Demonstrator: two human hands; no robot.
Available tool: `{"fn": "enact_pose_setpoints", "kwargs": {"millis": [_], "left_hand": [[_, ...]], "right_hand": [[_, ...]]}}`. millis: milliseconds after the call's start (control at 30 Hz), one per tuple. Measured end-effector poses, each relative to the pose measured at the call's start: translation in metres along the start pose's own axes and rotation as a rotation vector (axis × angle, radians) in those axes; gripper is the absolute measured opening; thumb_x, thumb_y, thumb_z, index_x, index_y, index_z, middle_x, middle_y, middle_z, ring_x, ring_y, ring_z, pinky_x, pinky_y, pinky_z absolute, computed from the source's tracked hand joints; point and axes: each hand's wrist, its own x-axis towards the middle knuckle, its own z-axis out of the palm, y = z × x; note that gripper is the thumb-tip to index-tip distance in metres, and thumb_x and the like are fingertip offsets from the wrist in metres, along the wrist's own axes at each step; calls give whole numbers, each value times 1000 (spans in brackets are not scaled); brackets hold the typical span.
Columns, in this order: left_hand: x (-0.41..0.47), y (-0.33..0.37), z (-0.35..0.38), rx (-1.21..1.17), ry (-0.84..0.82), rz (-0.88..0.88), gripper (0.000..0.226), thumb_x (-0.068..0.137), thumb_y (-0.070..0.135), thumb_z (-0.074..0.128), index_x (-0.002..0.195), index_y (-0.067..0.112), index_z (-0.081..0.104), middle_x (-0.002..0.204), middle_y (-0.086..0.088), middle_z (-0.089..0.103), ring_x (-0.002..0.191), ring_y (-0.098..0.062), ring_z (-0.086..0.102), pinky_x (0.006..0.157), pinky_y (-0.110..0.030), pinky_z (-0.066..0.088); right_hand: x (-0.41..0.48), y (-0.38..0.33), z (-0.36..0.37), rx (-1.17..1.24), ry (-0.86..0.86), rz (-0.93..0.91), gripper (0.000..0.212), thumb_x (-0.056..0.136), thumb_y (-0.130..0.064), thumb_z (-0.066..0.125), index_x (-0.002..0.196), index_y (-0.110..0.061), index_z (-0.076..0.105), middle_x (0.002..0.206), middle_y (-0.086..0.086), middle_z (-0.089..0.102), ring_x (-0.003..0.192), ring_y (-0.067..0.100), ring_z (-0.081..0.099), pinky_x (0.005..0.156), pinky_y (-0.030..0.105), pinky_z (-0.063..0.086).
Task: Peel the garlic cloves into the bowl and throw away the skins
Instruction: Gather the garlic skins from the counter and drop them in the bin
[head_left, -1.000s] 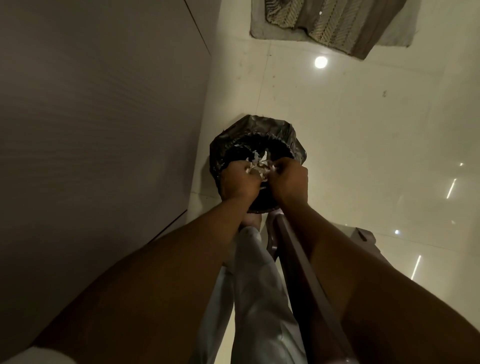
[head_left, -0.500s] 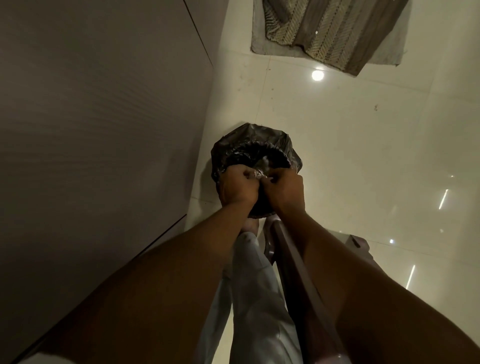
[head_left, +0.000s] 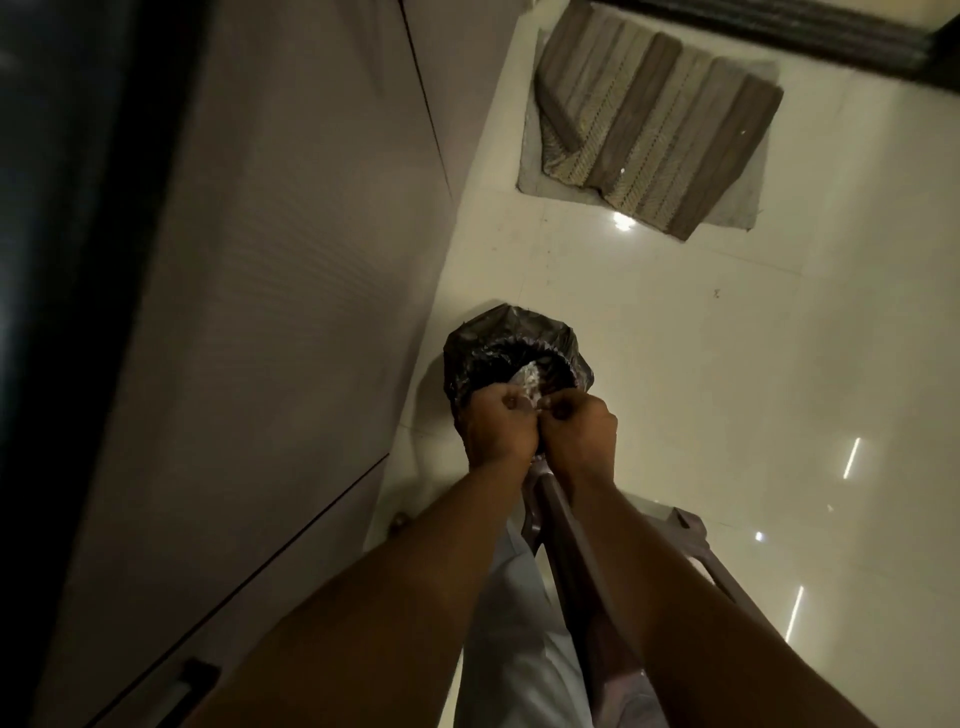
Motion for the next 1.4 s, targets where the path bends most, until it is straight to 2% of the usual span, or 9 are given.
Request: {"fn": "enact_pose_setpoints", "kwargs": {"millis": [100,167,267,400,600,767,867,1267,1400], "left_hand": [[-49,25,-27,-65,47,-28,23,101,12,56,93,13,77,87,0,68,81,-21,62,70,-26,45],[-86,34,-52,-96,58,-38,23,103,19,55,101,19,77,93,5,67,86,-17,63,77,-27,50],[-140,43,-94,-174,53,37,22,103,30,55,112,26,74,109,7,76,102,-15,72,95,-35,58],[-200,54,-166,-348,62,196,23,104,26,60,124,30,72,109,15,76,101,1,71,93,-26,60],[-270,64,-297,-499,94,445,25,101,6,64,114,25,74,95,19,75,92,10,71,73,-5,51],[-303,32,-376,-494,198,556,27,101,14,67,123,27,73,113,16,75,108,3,70,93,-15,55],[-320,8,-413,-507,278,583,25,100,14,68,121,25,74,110,14,76,103,-1,72,90,-19,57],[-360,-129,-482,-492,662,379,26,97,16,74,118,31,74,110,18,71,101,-4,69,79,-17,55],[-365,-176,-483,-445,745,253,30,93,17,76,119,32,73,113,21,64,93,-8,68,79,-31,60]], "right_hand": [[-42,-17,-22,54,62,-14,12,88,-7,73,95,-12,82,83,2,78,81,22,73,66,21,53],[-75,-34,-39,104,103,-62,10,90,-10,76,94,-18,82,84,-4,78,81,14,74,76,29,59],[-128,-70,-64,208,123,-156,23,93,-3,75,91,-26,80,84,-13,77,78,-4,72,82,23,60],[-201,-121,-86,341,139,-315,25,94,1,74,95,-23,81,88,-11,80,89,2,75,92,32,61],[-296,-186,-104,401,33,-548,26,93,0,76,100,-23,82,94,-9,81,92,10,77,89,36,63],[-364,-225,-91,385,-93,-722,22,93,0,78,102,-20,82,93,-11,81,93,9,78,86,28,62],[-399,-241,-74,362,-204,-793,23,93,-1,78,103,-22,81,94,-10,81,93,10,78,84,23,62],[-475,-255,19,-119,-635,-1039,29,95,-10,78,119,-26,79,106,-17,77,100,-1,74,84,16,60],[-482,-253,50,-338,-713,-1171,35,94,-13,78,127,-26,76,112,-18,72,100,1,71,88,21,62]]}}
